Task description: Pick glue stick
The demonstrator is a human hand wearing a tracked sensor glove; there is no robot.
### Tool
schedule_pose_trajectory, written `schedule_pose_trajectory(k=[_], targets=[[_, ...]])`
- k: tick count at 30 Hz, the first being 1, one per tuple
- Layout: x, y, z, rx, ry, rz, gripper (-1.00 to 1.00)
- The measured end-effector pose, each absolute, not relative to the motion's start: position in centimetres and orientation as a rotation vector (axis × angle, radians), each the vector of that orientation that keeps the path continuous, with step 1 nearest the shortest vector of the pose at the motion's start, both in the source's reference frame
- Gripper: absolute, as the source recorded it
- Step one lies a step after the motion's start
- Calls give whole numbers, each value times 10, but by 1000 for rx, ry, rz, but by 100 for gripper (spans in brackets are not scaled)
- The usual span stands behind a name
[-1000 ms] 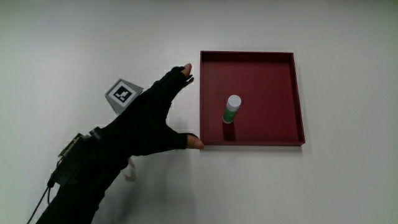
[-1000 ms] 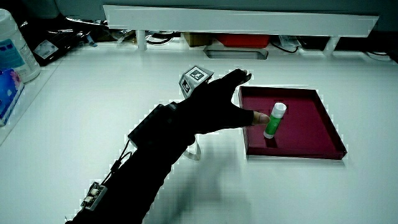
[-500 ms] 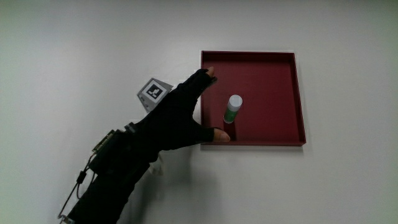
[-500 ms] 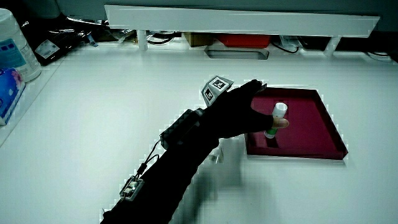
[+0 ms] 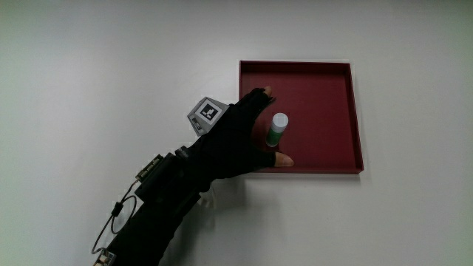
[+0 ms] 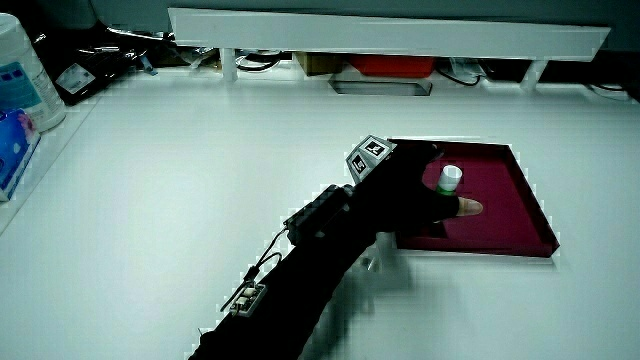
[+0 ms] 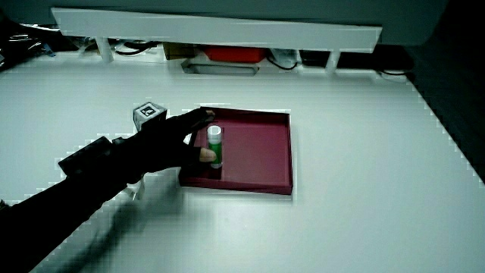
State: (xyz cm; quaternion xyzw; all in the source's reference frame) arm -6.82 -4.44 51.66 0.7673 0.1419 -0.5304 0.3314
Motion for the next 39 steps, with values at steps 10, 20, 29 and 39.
schedule_pose_trajectory(k=[10,20,29,39], targets=[[-65,-43,518,2047,337,-1447,21],[-69,-41,518,2160,221,-1498,52],[-70,-40,513,2227,143,-1454,79],[-71,-38,516,2256,170,-1475,100]])
